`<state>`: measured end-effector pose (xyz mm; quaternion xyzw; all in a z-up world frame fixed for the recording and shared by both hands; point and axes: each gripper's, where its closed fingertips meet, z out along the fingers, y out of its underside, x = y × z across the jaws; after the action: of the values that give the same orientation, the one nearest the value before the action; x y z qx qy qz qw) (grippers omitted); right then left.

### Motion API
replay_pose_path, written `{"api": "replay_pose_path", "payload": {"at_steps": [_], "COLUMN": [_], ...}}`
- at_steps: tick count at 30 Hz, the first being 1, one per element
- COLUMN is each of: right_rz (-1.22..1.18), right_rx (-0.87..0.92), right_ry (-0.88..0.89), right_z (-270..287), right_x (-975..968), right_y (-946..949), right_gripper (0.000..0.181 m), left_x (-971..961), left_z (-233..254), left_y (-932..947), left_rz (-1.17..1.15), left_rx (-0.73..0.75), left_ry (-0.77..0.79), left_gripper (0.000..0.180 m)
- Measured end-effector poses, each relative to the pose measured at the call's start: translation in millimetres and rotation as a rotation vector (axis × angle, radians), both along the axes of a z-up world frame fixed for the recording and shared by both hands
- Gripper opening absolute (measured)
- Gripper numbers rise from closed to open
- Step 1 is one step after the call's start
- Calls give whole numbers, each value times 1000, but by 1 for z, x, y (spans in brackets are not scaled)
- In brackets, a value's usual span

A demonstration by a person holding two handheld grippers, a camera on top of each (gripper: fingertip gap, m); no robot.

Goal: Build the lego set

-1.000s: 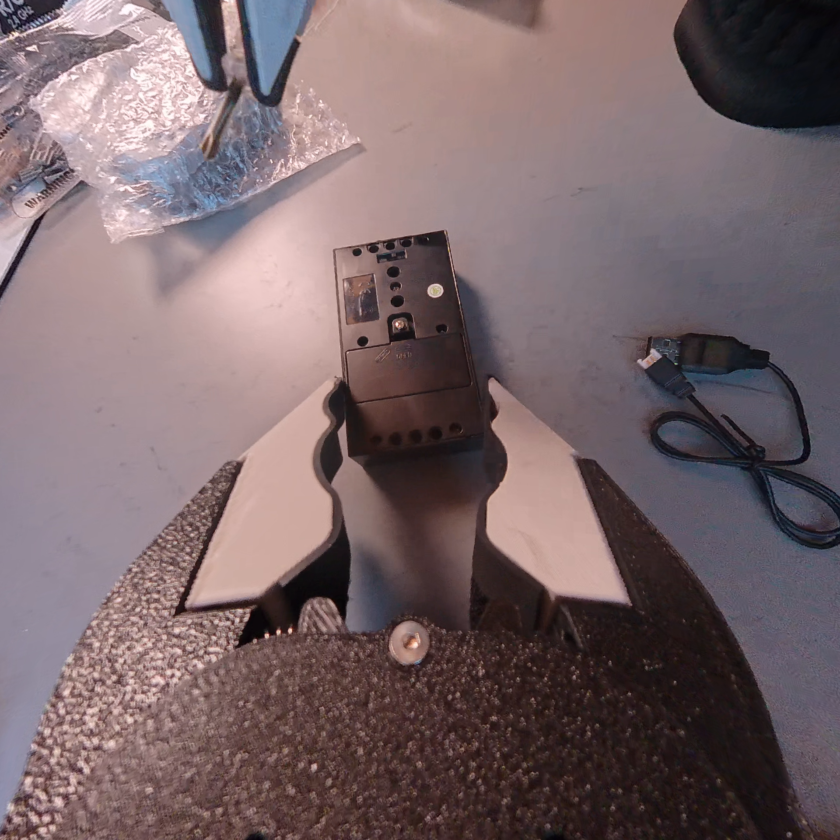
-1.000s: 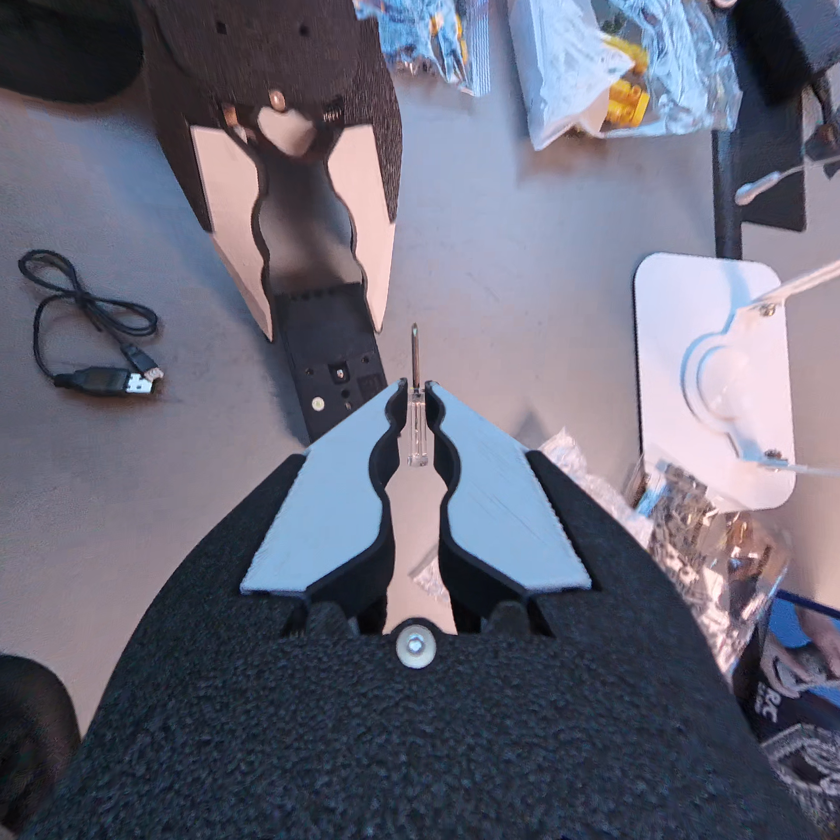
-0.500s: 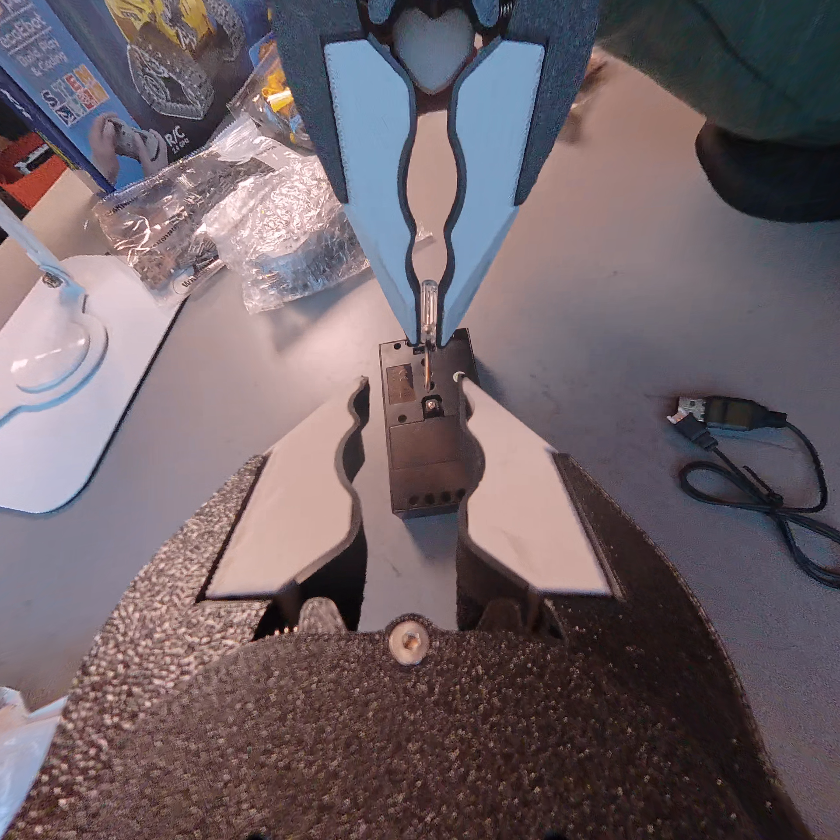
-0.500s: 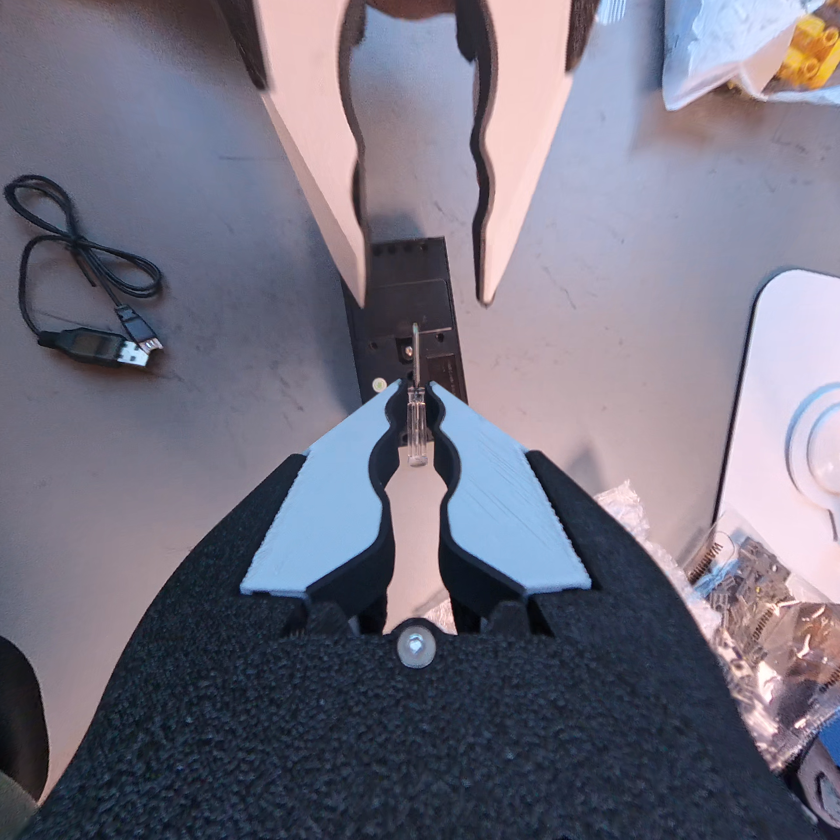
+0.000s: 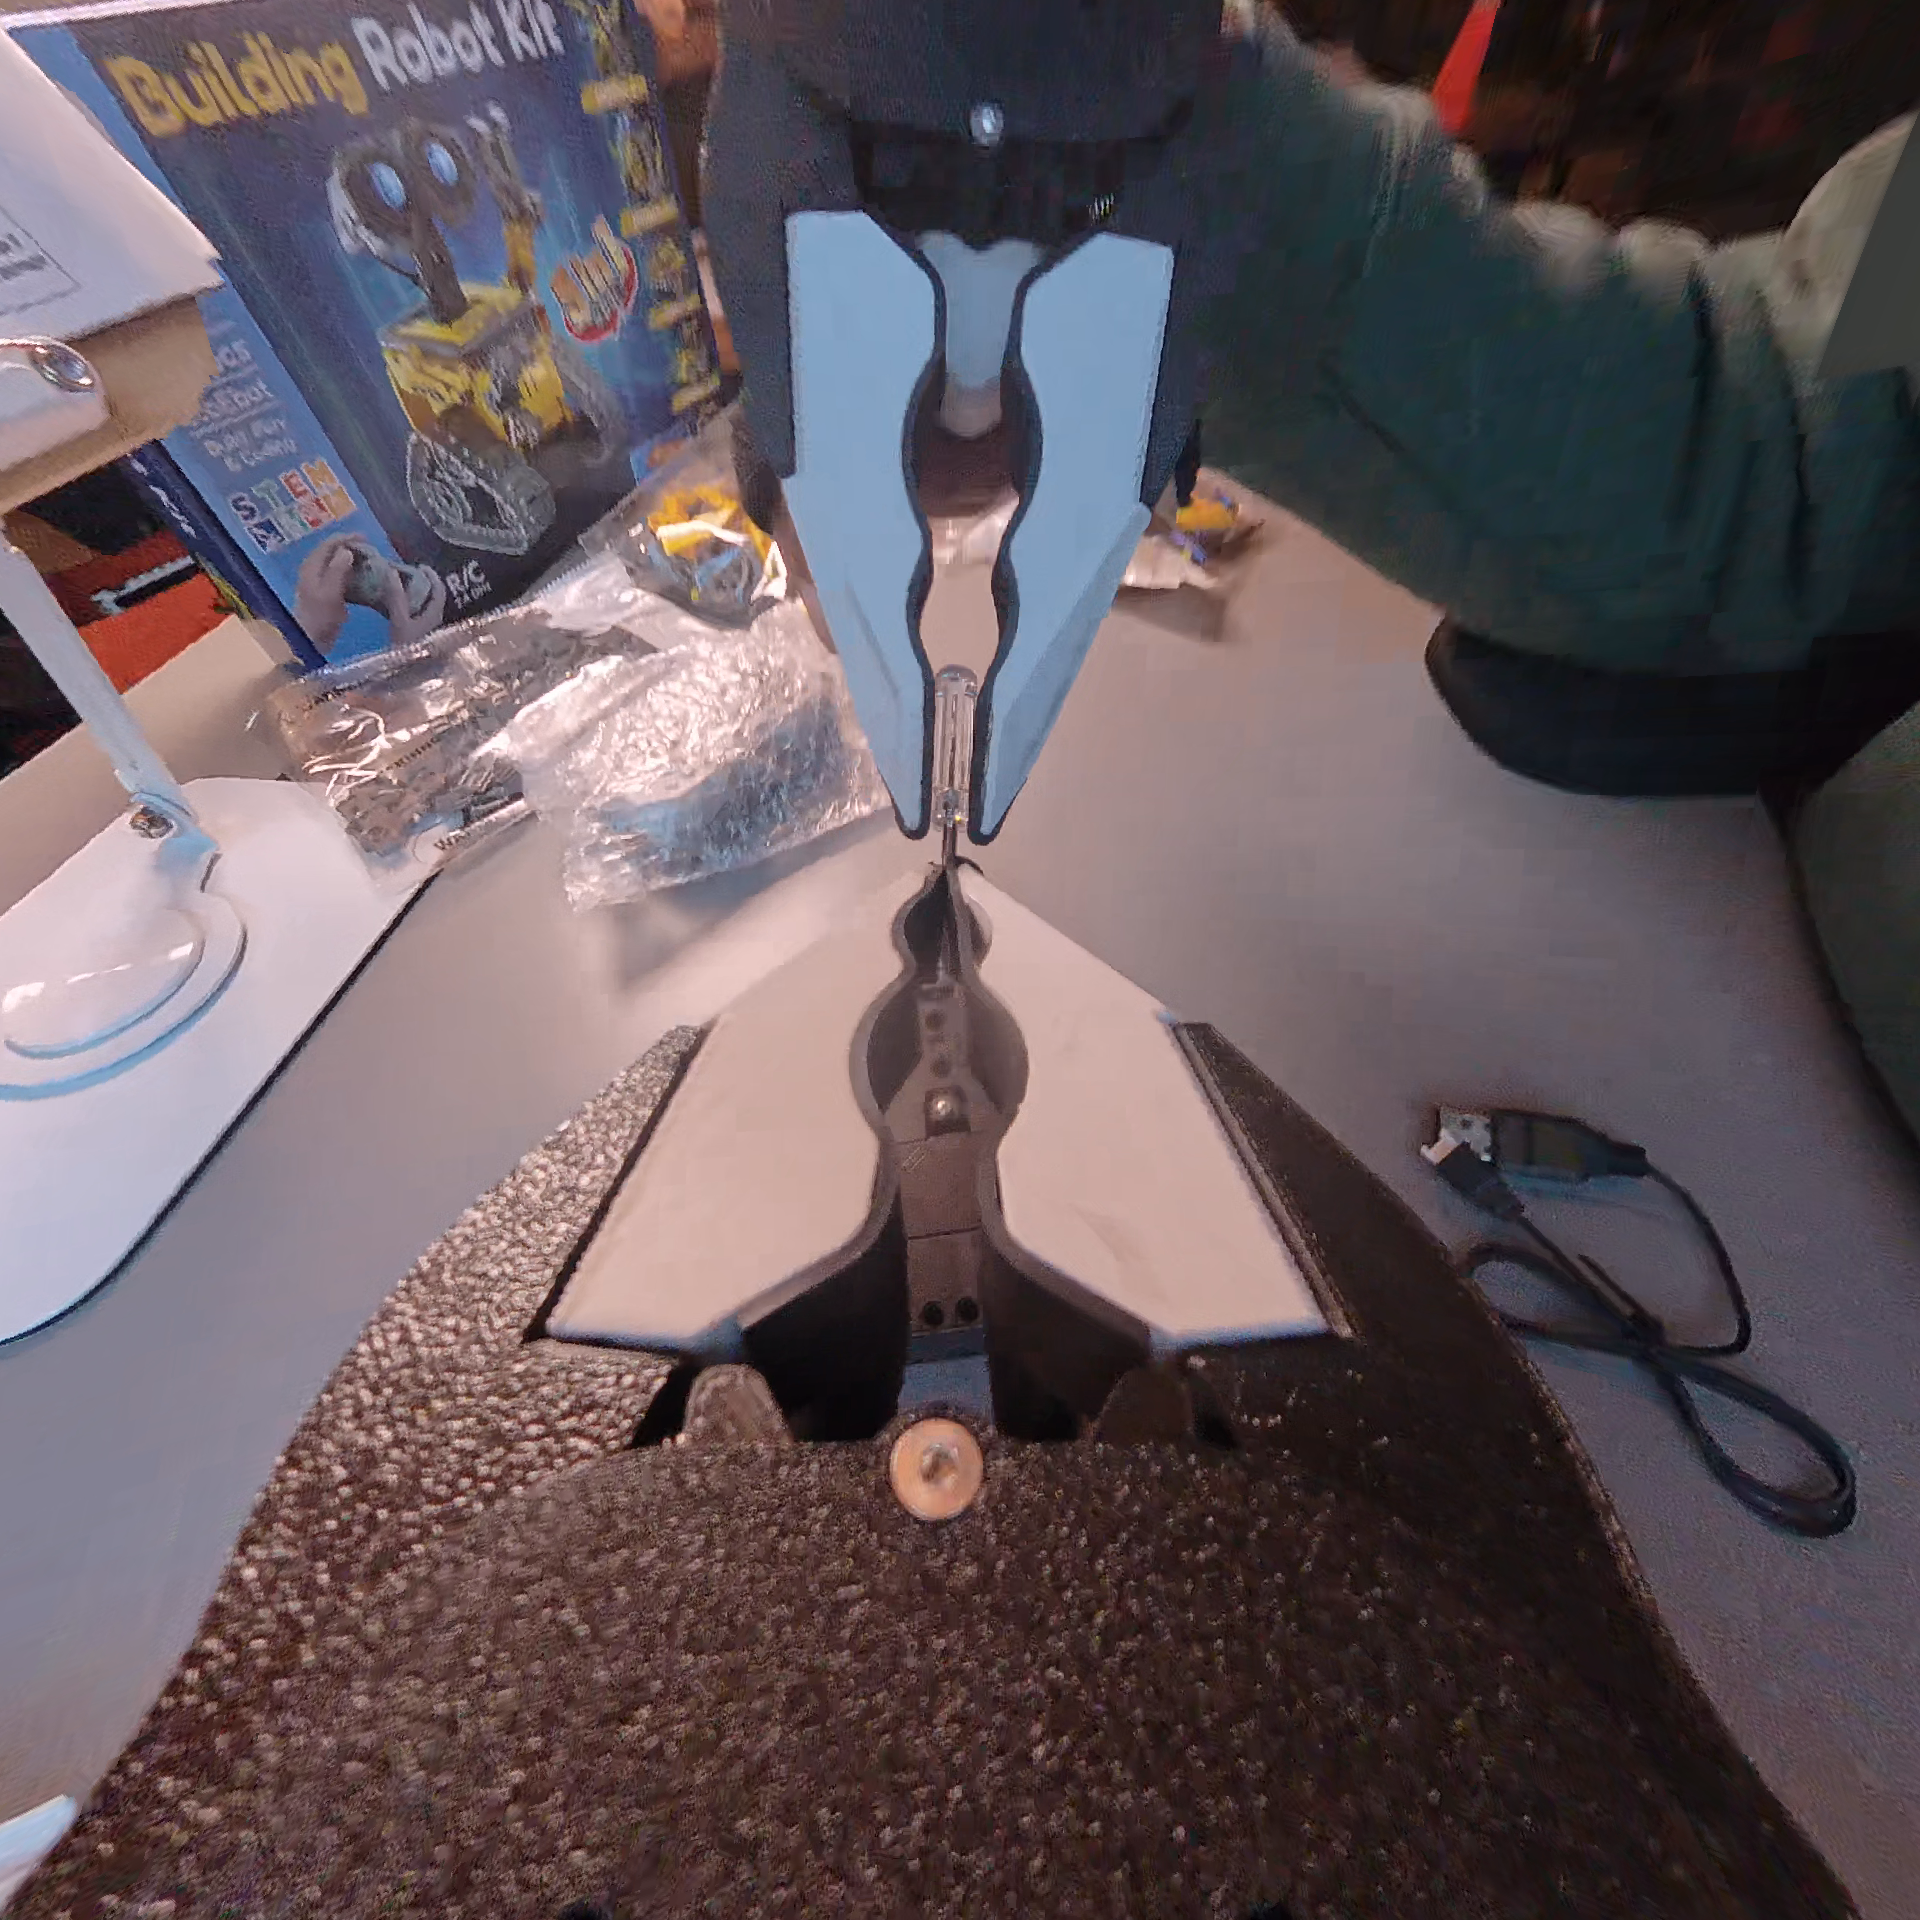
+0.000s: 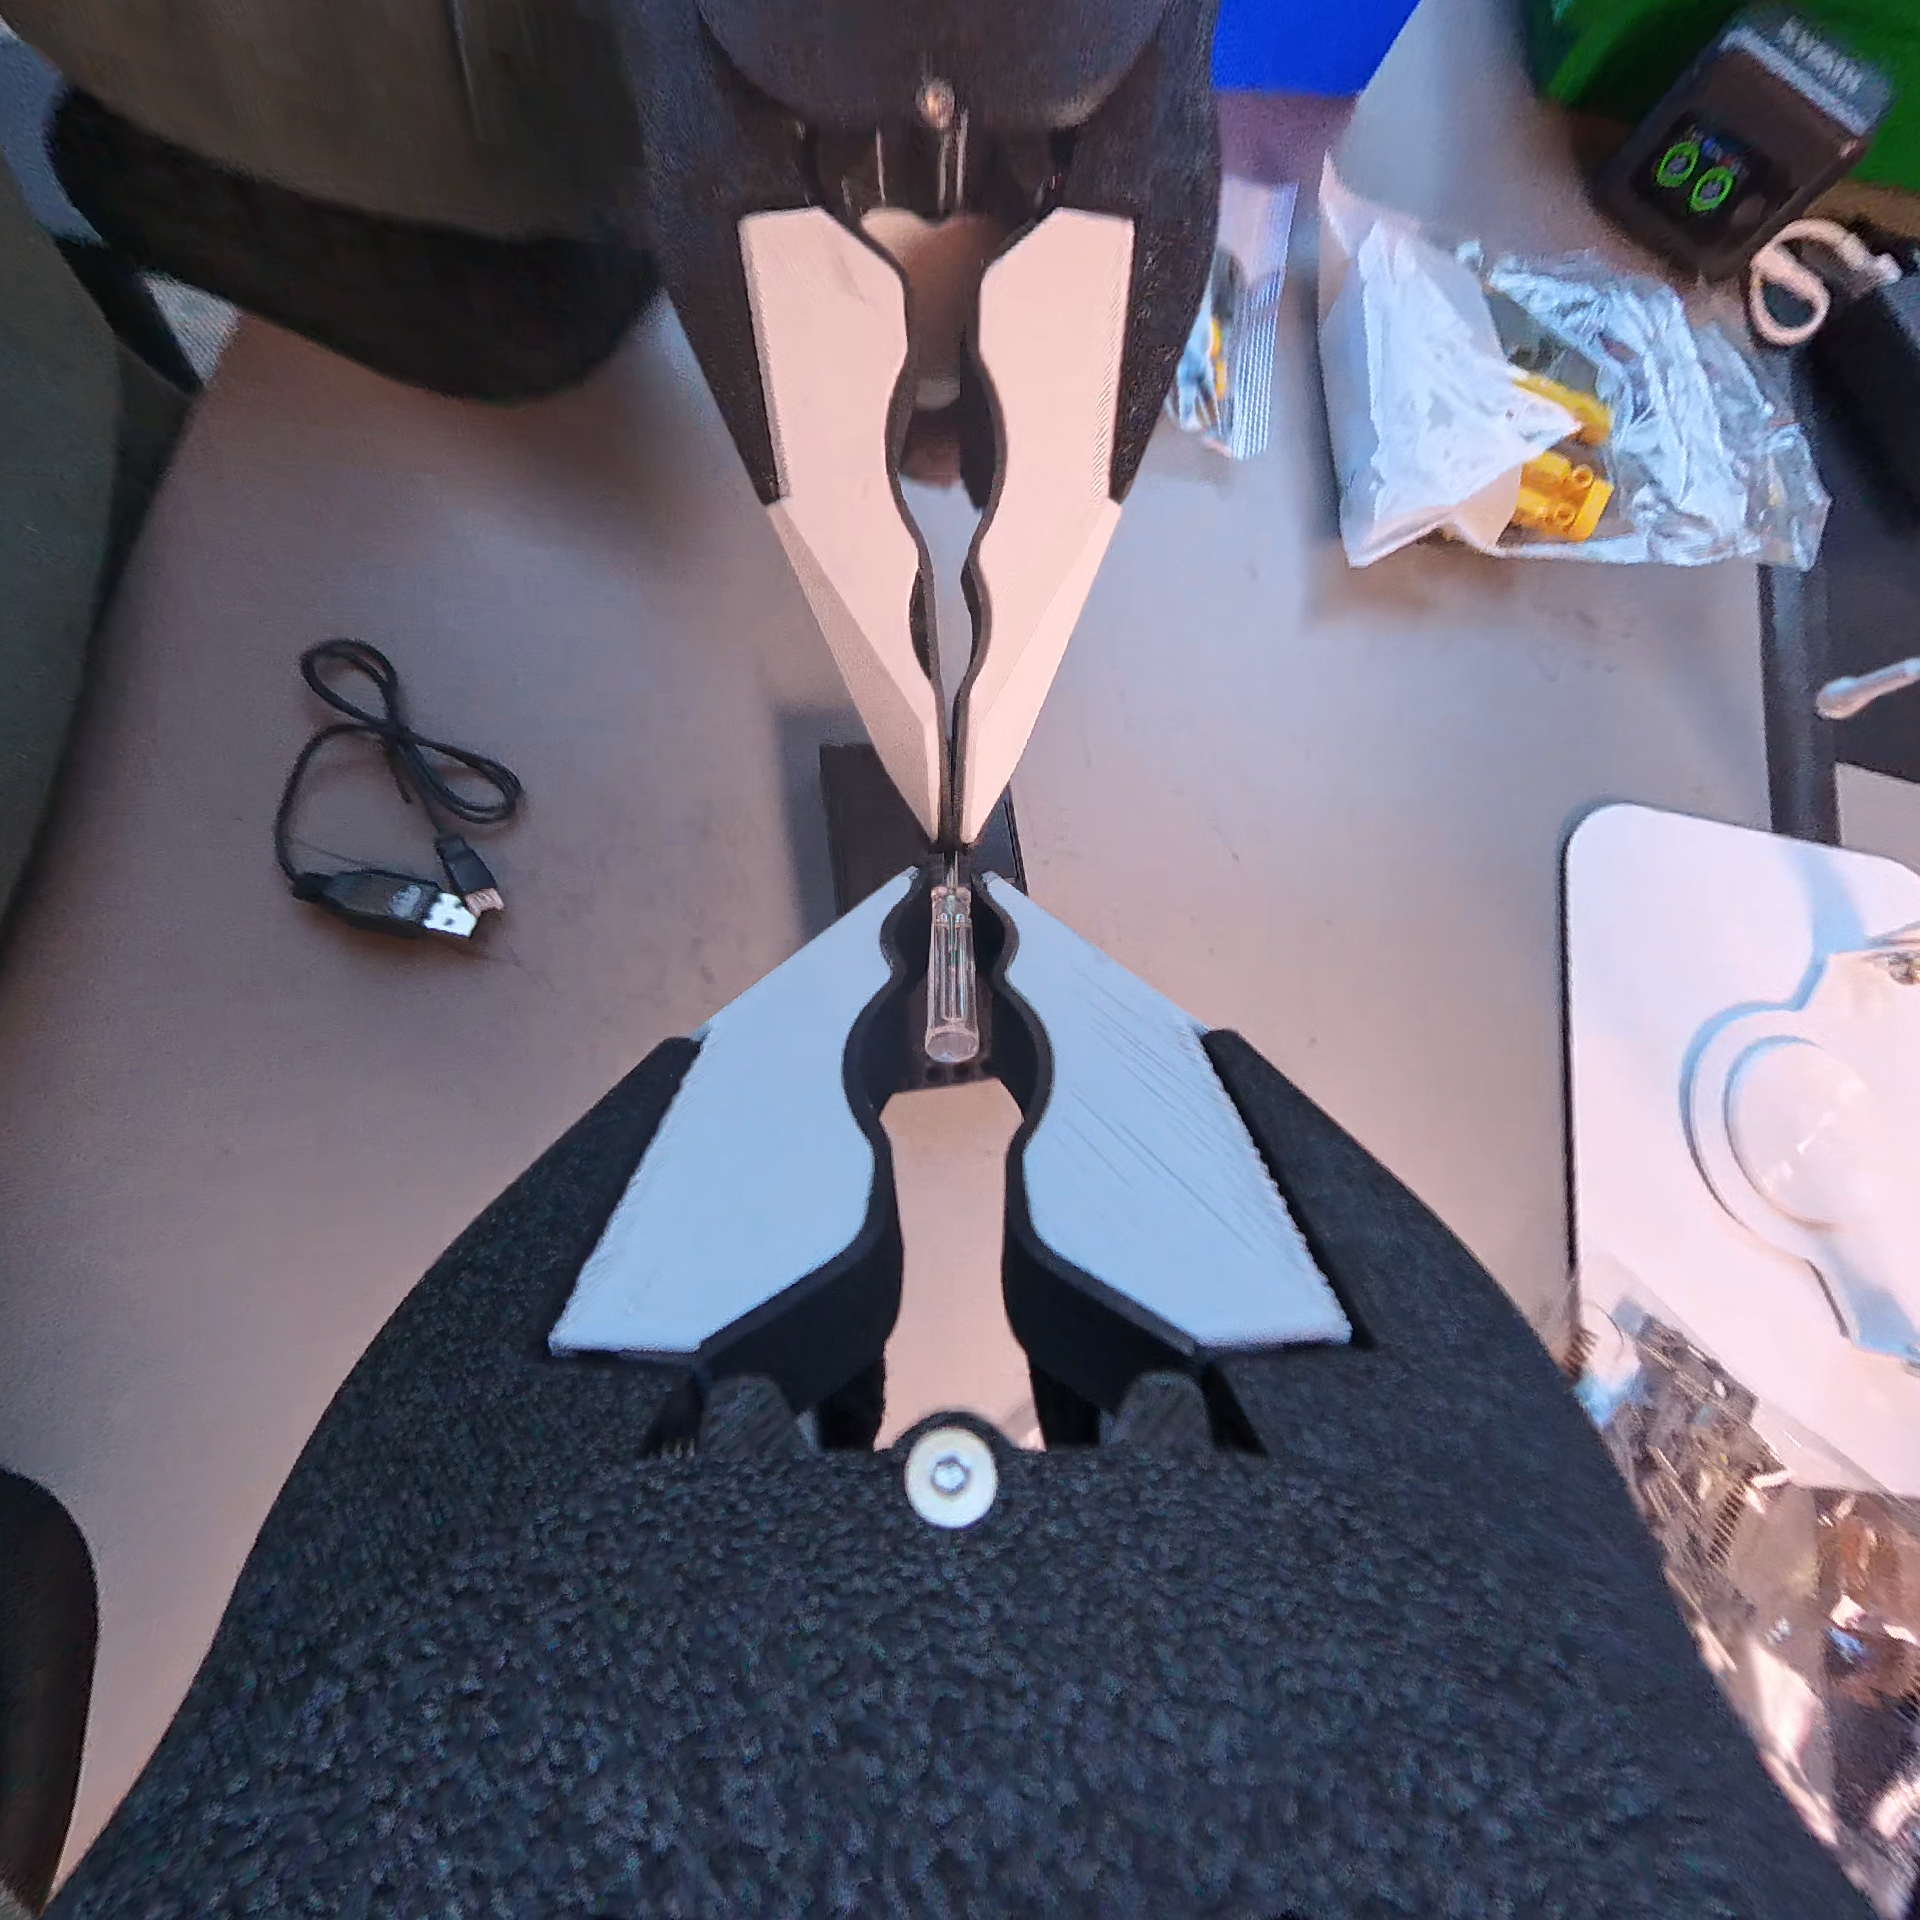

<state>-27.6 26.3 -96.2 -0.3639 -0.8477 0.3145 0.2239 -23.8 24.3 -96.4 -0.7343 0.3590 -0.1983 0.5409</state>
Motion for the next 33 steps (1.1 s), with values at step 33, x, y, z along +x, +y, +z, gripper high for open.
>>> {"api": "replay_pose_path", "payload": {"at_steps": [33], "right_rz": [-43], "right_rx": [-504], "right_ry": [352], "right_z": [62], "right_x": [-31], "right_y": [6], "right_gripper": [19], "left_x": [-38], "left_z": [47], "left_y": [-8], "left_rz": [68], "left_rx": [144], "left_ry": [-596], "left_gripper": [1]}}
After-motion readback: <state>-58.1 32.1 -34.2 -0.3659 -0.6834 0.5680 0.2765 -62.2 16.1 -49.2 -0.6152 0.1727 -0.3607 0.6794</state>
